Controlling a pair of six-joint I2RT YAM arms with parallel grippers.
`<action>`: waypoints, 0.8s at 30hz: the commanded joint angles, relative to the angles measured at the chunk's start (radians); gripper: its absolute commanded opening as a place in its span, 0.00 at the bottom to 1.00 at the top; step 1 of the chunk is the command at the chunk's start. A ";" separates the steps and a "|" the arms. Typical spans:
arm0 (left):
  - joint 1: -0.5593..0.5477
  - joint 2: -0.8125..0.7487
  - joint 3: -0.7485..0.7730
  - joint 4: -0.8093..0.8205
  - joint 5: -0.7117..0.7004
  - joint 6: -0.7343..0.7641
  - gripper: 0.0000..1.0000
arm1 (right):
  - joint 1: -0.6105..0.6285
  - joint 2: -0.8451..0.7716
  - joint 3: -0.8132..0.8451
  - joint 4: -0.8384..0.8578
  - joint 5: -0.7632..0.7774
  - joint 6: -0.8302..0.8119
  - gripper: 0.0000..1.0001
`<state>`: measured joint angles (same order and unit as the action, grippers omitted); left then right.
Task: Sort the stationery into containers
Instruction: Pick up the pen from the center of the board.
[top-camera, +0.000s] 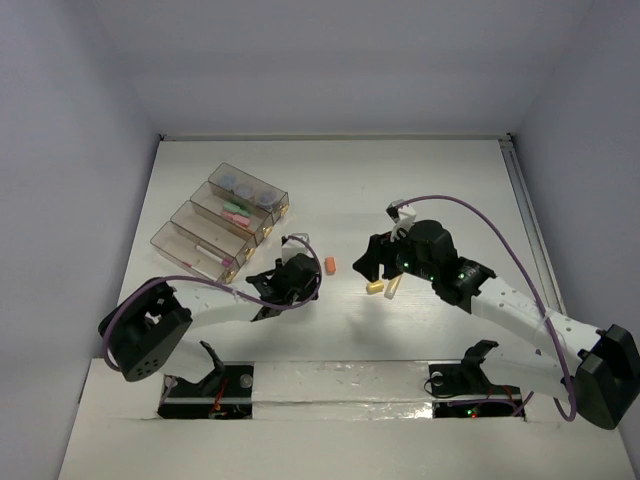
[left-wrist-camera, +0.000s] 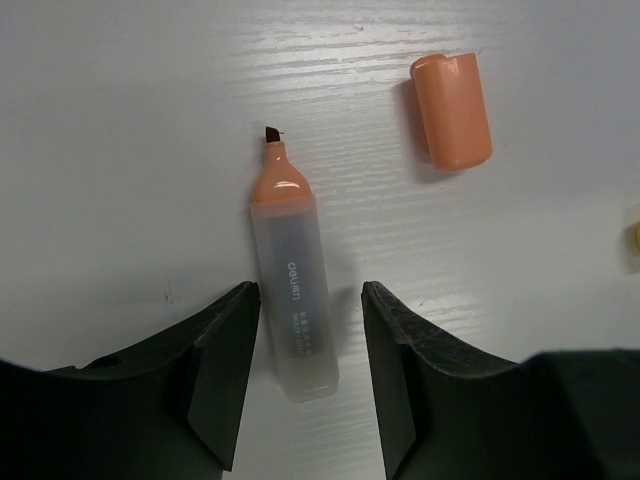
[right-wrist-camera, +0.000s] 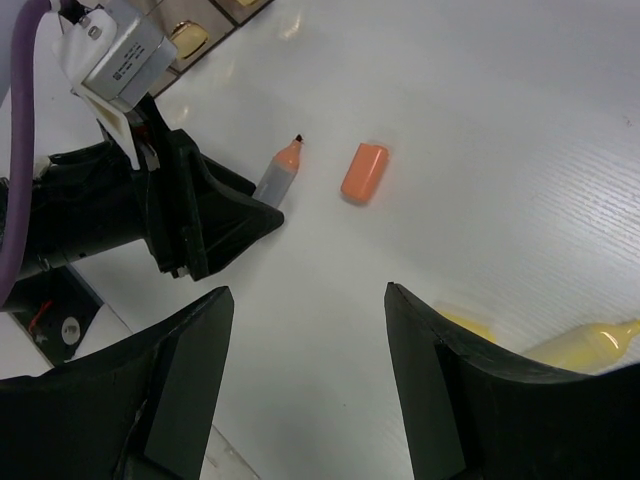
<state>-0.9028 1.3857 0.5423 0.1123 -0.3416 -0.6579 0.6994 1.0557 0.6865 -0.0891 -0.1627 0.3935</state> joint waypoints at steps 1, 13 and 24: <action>-0.005 0.032 0.027 -0.023 -0.019 0.011 0.44 | -0.005 0.006 -0.001 0.065 -0.011 -0.001 0.68; -0.054 0.124 0.044 -0.059 -0.091 0.014 0.37 | -0.005 0.044 -0.019 0.121 -0.001 0.016 0.68; -0.074 0.056 0.041 -0.161 -0.103 -0.011 0.44 | -0.005 0.141 -0.012 0.137 0.023 0.038 0.65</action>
<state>-0.9737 1.4681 0.6025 0.0875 -0.4706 -0.6491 0.6994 1.1584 0.6704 -0.0067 -0.1581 0.4187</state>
